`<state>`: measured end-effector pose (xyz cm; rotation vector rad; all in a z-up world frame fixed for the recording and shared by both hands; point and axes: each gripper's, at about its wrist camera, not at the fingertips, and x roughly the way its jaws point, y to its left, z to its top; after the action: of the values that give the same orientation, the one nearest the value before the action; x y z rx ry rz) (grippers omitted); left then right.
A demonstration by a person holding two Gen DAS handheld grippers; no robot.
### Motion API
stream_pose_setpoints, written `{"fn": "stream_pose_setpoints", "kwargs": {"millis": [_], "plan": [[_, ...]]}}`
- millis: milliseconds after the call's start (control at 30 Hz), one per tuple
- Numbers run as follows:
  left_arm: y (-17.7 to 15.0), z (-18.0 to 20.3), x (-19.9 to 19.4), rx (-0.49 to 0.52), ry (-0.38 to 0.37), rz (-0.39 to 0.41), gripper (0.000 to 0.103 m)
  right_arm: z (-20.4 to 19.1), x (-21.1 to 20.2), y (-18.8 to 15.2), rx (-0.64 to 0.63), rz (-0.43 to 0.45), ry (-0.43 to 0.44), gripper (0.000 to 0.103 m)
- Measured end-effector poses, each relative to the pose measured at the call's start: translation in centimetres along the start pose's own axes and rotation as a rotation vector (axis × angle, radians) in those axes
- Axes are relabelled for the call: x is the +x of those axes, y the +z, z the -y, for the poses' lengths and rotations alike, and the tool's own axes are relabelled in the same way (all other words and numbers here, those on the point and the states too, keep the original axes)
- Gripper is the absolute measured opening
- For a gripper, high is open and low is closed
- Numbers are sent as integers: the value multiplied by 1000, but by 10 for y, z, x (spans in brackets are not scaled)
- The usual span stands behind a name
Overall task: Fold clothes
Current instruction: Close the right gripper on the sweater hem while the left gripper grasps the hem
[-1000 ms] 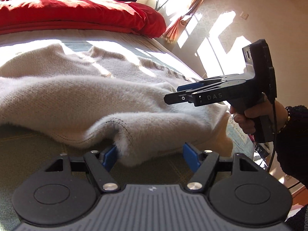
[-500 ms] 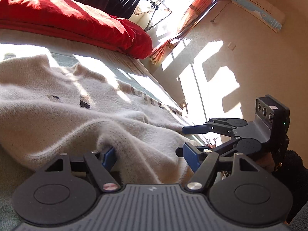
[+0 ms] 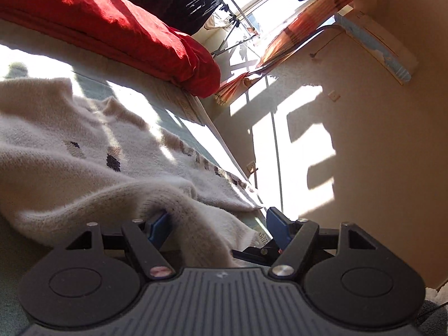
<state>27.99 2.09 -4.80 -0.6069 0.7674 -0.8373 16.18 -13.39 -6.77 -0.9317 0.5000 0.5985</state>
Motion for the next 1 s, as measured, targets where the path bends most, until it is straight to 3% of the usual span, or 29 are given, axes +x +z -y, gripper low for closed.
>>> {"fn": "stream_pose_setpoints", "kwargs": {"millis": [100, 167, 267, 300, 333, 467, 600, 667, 767, 867, 1000], "plan": [[0, 1, -2, -2, 9, -6, 71, -6, 5, 11, -12, 21, -98, 82], [-1, 2, -5, 13, 26, -15, 72, -2, 3, 16, 10, 40, -111, 70], [-6, 4, -17, 66, 84, -19, 72, 9, -6, 22, 59, 58, -87, 39], [-8, 4, -22, 87, 106, -21, 73, 14, -10, 23, 82, 62, -70, 17], [-10, 5, -27, 111, 130, -25, 74, 19, -12, 24, 107, 59, -50, 11], [-25, 13, -47, 288, 270, -55, 78, 33, -21, 23, 192, 56, 18, 9], [-54, 35, -52, 654, 457, -105, 78, 42, -29, 26, 259, 62, 105, 9], [-69, 45, -48, 819, 515, -134, 78, 43, -34, 29, 274, 57, 152, 8], [-89, 61, -39, 1050, 553, -162, 78, 42, -40, 35, 283, 49, 221, 8], [-116, 81, -30, 1358, 567, -167, 78, 40, -49, 40, 294, 41, 277, 8], [-149, 93, -14, 1697, 575, -168, 78, 38, -58, 42, 331, 31, 322, 9]]}}
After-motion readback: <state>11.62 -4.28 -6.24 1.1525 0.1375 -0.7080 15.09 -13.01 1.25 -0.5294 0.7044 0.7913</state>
